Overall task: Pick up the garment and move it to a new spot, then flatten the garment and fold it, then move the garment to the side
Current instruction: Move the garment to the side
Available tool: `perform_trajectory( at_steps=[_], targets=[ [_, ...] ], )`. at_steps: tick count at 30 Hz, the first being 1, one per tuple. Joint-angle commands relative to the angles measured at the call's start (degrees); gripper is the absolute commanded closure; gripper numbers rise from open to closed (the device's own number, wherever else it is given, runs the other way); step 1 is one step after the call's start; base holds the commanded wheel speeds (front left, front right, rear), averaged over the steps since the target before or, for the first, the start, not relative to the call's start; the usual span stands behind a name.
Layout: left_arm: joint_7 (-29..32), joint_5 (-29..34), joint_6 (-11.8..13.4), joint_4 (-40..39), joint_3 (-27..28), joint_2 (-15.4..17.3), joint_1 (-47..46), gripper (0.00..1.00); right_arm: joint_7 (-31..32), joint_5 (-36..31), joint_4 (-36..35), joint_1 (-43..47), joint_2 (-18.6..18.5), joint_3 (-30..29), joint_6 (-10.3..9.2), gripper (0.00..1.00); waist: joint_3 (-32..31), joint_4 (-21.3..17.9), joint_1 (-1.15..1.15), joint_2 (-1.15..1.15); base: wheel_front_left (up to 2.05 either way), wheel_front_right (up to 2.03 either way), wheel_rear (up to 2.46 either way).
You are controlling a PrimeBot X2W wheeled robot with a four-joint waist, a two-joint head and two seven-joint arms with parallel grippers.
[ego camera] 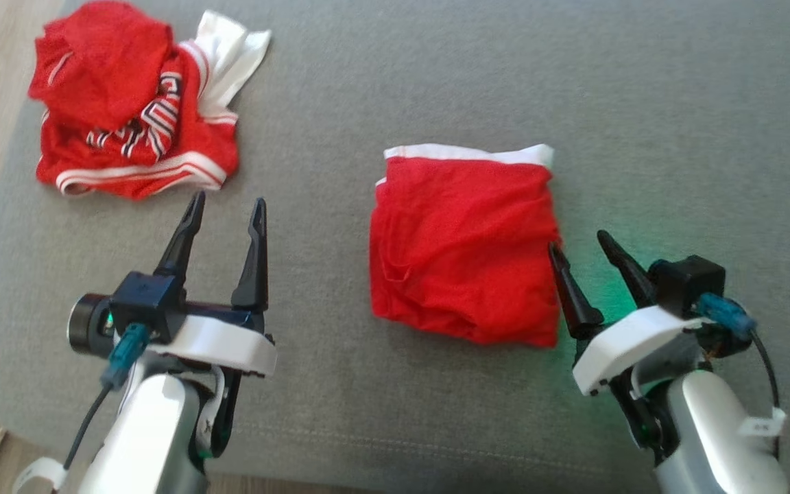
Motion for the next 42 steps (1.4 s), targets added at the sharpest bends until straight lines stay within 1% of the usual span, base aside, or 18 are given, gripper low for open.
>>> perform_trajectory(
  at_steps=[1,7,8,9,10,11,14,17,19,20,23,24,29,33,38,42],
  targets=[
    [-0.83,0.54,-0.03,-1.19,1.86,0.42,-2.73,0.00,-0.14,1.03,-0.12,-2.23,-0.19,1.55,0.22,0.00,1.60,1.38,0.00,0.00,0.00,0.00,0.00],
    [-1.11,0.52,-0.19,-0.15,2.58,-0.18,-3.17,0.00,3.10,2.04,8.33,-5.19,0.38,2.99,0.22,0.00,2.49,1.42,0.00,0.00,0.00,0.00,0.00],
    [-1.13,0.56,-0.23,-0.04,2.68,-0.26,-3.18,0.00,3.47,2.42,9.22,-5.65,0.47,3.14,0.22,0.11,2.53,1.34,0.00,0.00,0.00,0.00,0.00],
    [-1.14,0.62,-0.25,-0.02,2.81,-0.33,-3.20,0.00,4.18,2.56,10.13,-6.01,0.54,3.38,0.22,0.53,2.56,1.22,0.00,0.00,0.00,0.00,0.00],
    [-1.15,0.72,-0.28,-0.10,2.94,-0.40,-3.24,0.00,4.67,2.90,10.74,-6.37,0.60,3.79,0.22,0.72,2.59,1.09,0.00,0.00,0.00,0.00,0.00],
    [-1.16,0.84,-0.30,-0.19,3.07,-0.48,-3.26,0.00,4.88,3.16,11.05,-6.69,0.65,4.14,0.22,1.00,2.59,0.91,0.00,0.00,0.00,0.00,0.00],
    [-1.17,1.24,-0.39,-0.53,3.52,-0.54,-3.12,0.00,5.36,3.12,11.19,-7.43,0.46,5.15,0.22,1.00,2.49,-0.08,0.00,0.00,0.00,0.00,0.00],
    [-1.17,1.65,-0.62,-1.02,3.84,-0.47,-2.91,0.00,5.60,2.75,10.11,-8.14,-0.49,5.74,0.22,1.00,2.58,-1.85,0.00,0.00,0.00,0.00,0.00],
    [-1.17,1.90,-0.69,-1.35,4.03,-0.42,-2.66,0.00,5.97,2.33,8.95,-8.43,-1.51,5.77,0.22,1.00,2.73,-3.45,0.00,0.00,0.00,0.00,0.00],
    [-1.17,2.12,-0.72,-1.77,4.32,-0.27,-2.45,0.00,6.40,1.97,7.38,-8.43,-2.69,5.54,0.22,1.00,3.01,-5.50,0.00,0.00,0.00,0.00,0.00],
    [-1.18,2.51,-0.93,-2.48,4.51,0.10,-2.40,0.00,7.54,1.33,4.57,-7.83,-4.91,4.10,0.22,1.00,3.56,-8.67,0.00,0.00,0.00,0.00,0.00],
    [-1.18,2.51,-0.93,-2.48,4.51,0.10,-2.40,0.00,7.54,1.33,4.57,-7.83,-4.91,4.10,0.22,1.00,3.56,-8.67,0.00,0.00,0.00,0.00,0.00],
    [-1.18,3.26,-1.25,-3.54,4.58,1.15,-2.82,0.00,10.05,0.38,-0.37,-6.24,-9.00,0.15,0.22,1.00,4.63,-14.09,0.00,0.00,0.00,0.00,0.00],
    [-0.95,3.83,-1.38,-4.73,4.55,2.20,-3.61,0.00,12.12,0.47,-3.72,-6.16,-12.99,-3.41,0.22,1.00,6.22,-17.72,0.00,0.00,0.00,0.00,0.00],
    [0.26,4.72,-1.92,-6.62,3.72,3.10,-5.71,0.00,13.67,2.44,-5.11,-9.58,-18.35,-7.83,0.22,1.00,9.49,-20.37,0.00,0.00,0.00,0.00,0.00],
    [1.00,5.34,-2.55,-7.46,3.02,3.67,-7.86,0.00,13.82,5.40,-3.80,-13.48,-22.30,-10.34,0.22,1.00,12.46,-21.02,0.00,0.00,0.00,0.00,0.00]
  ],
)
